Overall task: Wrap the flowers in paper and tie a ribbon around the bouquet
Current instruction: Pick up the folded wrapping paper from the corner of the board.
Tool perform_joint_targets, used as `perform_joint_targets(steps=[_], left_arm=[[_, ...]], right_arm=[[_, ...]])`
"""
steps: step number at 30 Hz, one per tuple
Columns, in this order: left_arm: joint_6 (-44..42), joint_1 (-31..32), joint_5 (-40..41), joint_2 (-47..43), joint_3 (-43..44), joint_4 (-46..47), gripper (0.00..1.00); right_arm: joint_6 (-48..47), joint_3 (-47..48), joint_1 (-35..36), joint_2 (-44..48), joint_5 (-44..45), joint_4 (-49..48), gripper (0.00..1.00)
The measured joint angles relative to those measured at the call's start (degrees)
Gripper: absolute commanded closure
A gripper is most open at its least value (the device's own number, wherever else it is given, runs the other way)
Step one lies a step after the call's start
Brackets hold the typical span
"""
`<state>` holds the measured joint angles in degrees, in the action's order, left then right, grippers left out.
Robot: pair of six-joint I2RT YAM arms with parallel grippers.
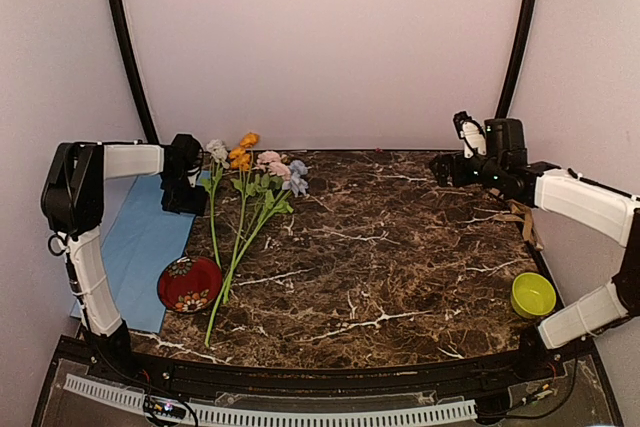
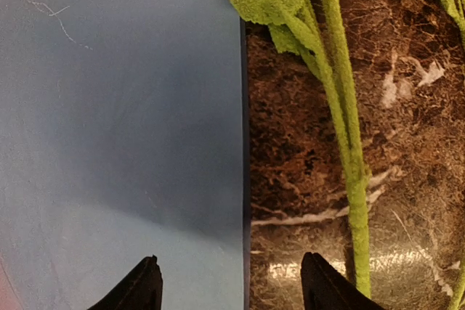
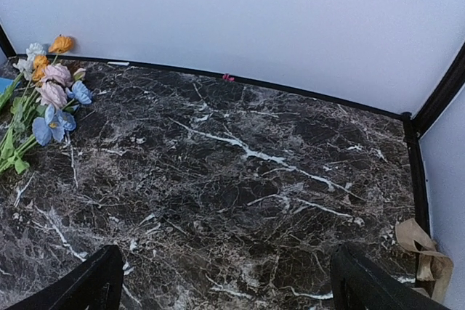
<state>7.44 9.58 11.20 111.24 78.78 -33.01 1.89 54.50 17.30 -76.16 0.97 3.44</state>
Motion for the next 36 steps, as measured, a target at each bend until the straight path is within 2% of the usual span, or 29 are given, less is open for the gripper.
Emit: perform_joint_targets(steps=[4, 6, 11, 30, 32, 35, 36], left_arm=[[-0.46, -1.01, 0.07, 4.44, 4.28, -2.21, 0.33], [-0.52, -1.33, -0.17, 6.08, 4.74, -2.86, 0.29], [-0.92, -2.64, -1.55, 6.19, 5.11, -3.17, 0.27], [-0.50, -6.60, -9.62, 6.27, 4.42, -3.30, 0.47], [-0.52, -6.80, -9.77, 6.27, 4.42, -3.32, 0.43], [-0.31, -6.82, -9.16, 6.25, 4.50, -3.54, 0.30], [-0.22, -7.02, -8.81, 6.25, 4.55, -3.76, 0.29]], right_arm=[[-0.83, 0.46, 1.38, -1.29, 0.24, 1.64, 0.00], [-1.07, 1.01, 1.88, -1.81, 0.35, 2.67, 0.00], [-1.40, 1.55, 2.51, -2.19, 1.01, 3.58, 0.00], [-2.32, 2.95, 3.50, -2.93, 2.73, 5.18, 0.00], [-2.36, 2.95, 3.56, -2.93, 2.75, 5.49, 0.00], [-2.49, 2.95, 3.72, -2.93, 2.71, 5.77, 0.00], [-2.51, 2.99, 3.72, -2.95, 2.71, 5.86, 0.00]])
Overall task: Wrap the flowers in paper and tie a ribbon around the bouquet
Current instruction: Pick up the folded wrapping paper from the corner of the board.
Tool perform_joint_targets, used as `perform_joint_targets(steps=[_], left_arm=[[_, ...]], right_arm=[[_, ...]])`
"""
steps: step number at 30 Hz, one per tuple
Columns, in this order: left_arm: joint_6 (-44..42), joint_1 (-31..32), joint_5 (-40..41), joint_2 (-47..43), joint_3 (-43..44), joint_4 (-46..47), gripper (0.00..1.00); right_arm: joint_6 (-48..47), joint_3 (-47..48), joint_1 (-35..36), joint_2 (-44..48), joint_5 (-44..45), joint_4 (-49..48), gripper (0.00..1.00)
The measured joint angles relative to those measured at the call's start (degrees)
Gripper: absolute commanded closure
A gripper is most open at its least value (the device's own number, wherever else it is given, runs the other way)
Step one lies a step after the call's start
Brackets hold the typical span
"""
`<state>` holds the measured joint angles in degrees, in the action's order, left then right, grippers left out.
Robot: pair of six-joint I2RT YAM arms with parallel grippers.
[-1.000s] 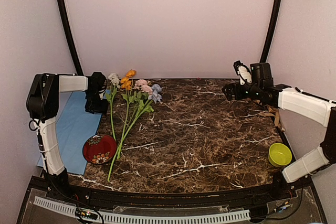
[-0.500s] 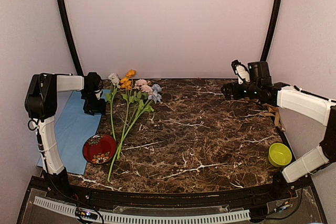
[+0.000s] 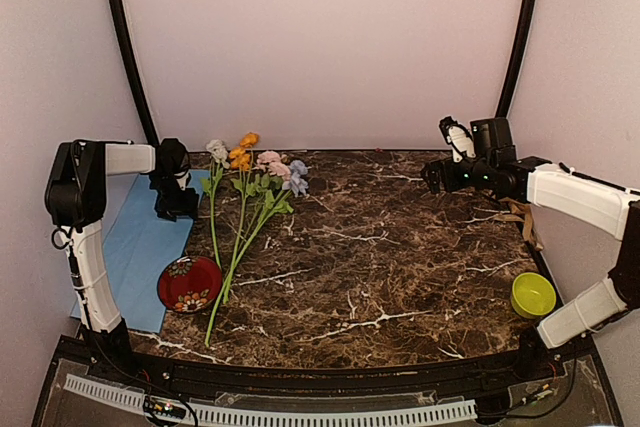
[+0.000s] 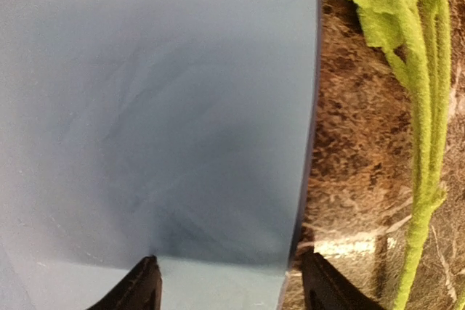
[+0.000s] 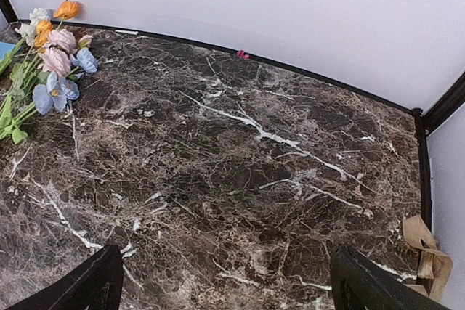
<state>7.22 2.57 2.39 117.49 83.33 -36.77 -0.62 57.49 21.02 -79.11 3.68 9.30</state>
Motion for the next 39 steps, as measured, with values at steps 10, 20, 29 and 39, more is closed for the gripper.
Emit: perform_joint_targets(steps=[10, 20, 29, 39], left_arm=[[-0.09, -0.83, 1.73, 0.00, 0.44, -1.31, 0.33], [-1.03, -1.79, -0.61, 0.13, 0.37, -1.31, 0.98], [-0.94, -2.03, -1.01, -0.31, 0.28, -1.51, 1.00], [-0.70, -2.80, 11.21, -9.18, 0.20, -4.31, 1.00]], right_arm=[[-0.04, 0.61, 0.26, -0.52, 0.00, 0.31, 0.00], [-0.44, 0.90, 0.72, -0.57, -0.04, 0.76, 0.00], [-0.44, 0.96, 0.83, -0.57, -0.04, 1.09, 0.00], [-0.42, 2.32, 1.62, -0.57, -0.66, 1.46, 0.00]])
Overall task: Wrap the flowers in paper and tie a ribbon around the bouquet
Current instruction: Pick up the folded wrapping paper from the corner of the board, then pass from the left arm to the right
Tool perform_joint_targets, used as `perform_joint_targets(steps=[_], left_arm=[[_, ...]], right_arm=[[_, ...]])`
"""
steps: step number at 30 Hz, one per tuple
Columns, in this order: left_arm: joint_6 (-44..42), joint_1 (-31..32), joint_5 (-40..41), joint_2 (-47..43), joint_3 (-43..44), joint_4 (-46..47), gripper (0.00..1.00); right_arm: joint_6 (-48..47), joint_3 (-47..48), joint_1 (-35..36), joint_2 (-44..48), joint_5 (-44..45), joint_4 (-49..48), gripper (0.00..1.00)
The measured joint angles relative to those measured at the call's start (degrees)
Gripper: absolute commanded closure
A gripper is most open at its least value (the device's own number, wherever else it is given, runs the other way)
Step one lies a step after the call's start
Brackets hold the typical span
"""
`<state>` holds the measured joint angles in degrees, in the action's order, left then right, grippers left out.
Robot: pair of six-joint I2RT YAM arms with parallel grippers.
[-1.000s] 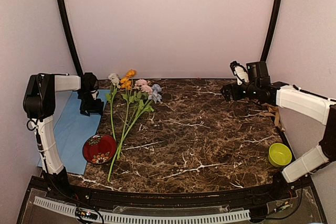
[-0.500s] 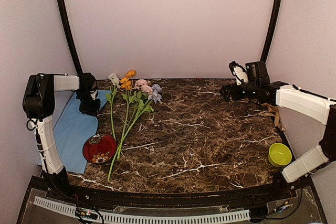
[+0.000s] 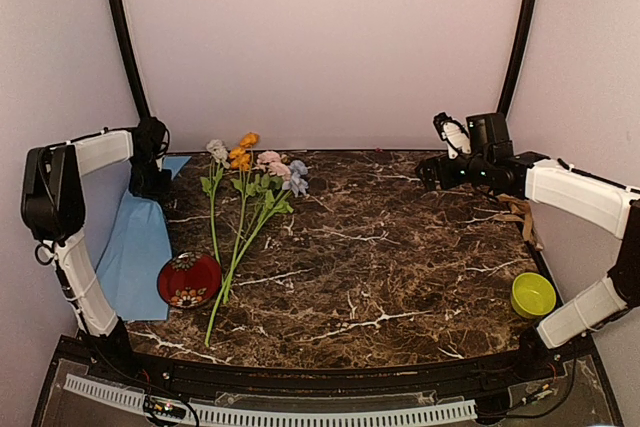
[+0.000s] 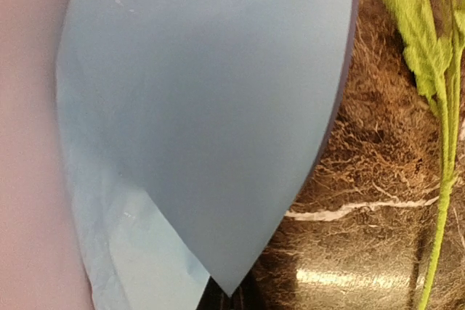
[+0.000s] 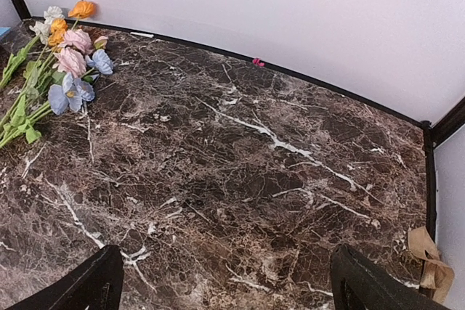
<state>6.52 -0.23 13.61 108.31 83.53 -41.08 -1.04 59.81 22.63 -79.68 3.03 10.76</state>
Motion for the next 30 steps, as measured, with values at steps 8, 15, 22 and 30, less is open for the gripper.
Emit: perform_joint_targets(steps=[8, 15, 22, 30], left_arm=[[-2.56, 0.00, 5.68, -11.26, 1.14, 3.37, 1.00], [-5.35, 3.34, 1.27, -21.73, 1.84, 7.85, 1.00], [-2.45, 13.09, -7.72, -25.16, 3.80, 11.04, 1.00], [8.28, 28.61, -12.35, -27.85, 1.64, 21.94, 1.00]], right_arm=[[0.24, 0.66, 0.31, 0.07, -1.22, 0.04, 0.00], [1.55, 2.03, 0.72, 0.07, -4.31, 0.02, 0.00], [4.90, 4.35, 3.72, 0.11, -11.08, -0.52, 0.09], [15.17, 8.39, 16.98, -2.08, -16.63, -10.27, 0.28]])
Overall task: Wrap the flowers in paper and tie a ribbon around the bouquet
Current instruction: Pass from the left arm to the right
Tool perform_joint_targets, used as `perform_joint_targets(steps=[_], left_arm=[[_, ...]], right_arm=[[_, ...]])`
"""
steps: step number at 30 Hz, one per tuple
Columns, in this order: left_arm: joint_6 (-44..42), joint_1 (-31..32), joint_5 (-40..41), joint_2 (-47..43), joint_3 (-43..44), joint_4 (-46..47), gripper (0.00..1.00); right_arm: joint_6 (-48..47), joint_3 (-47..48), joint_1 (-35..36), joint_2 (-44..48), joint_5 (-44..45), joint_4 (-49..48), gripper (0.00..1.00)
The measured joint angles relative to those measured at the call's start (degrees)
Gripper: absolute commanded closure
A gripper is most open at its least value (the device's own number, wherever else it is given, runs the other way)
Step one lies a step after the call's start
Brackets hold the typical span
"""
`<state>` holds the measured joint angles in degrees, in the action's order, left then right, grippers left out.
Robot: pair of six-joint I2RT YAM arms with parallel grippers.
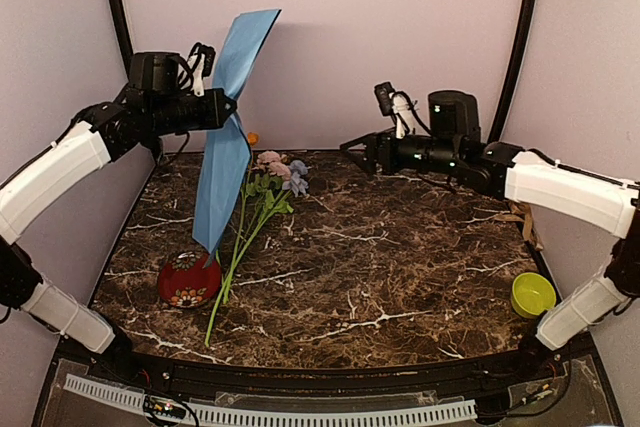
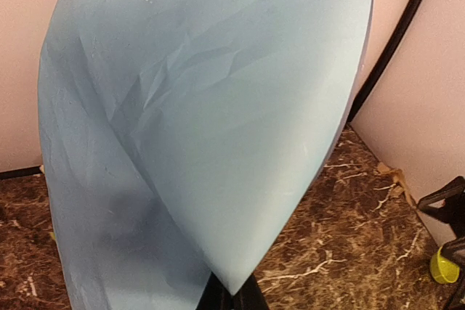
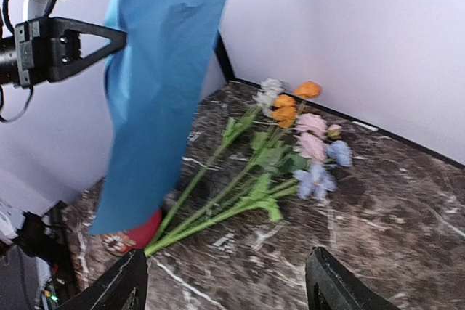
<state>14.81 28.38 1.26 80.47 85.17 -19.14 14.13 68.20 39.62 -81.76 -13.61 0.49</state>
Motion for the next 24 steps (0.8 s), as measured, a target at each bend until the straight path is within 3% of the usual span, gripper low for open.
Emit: perform_joint_targets(steps=[8, 13, 24], left_arm=[[7.17, 11.67, 5.49, 0.94, -3.50, 9.20, 1.00], [8.63, 13.49, 6.16, 3.17, -3.58, 11.02, 1.00], [9.03, 14.99, 6.56, 5.03, -3.58, 12.13, 1.00]], right_arm=[[3.98, 13.64, 12.55, -13.57, 4.68, -2.34, 0.44], [4.39, 15.80, 12.87, -16.96, 6.69, -1.07, 0.54], [3.80, 15.82, 12.83, -17.35, 8.55, -0.68, 0.63]])
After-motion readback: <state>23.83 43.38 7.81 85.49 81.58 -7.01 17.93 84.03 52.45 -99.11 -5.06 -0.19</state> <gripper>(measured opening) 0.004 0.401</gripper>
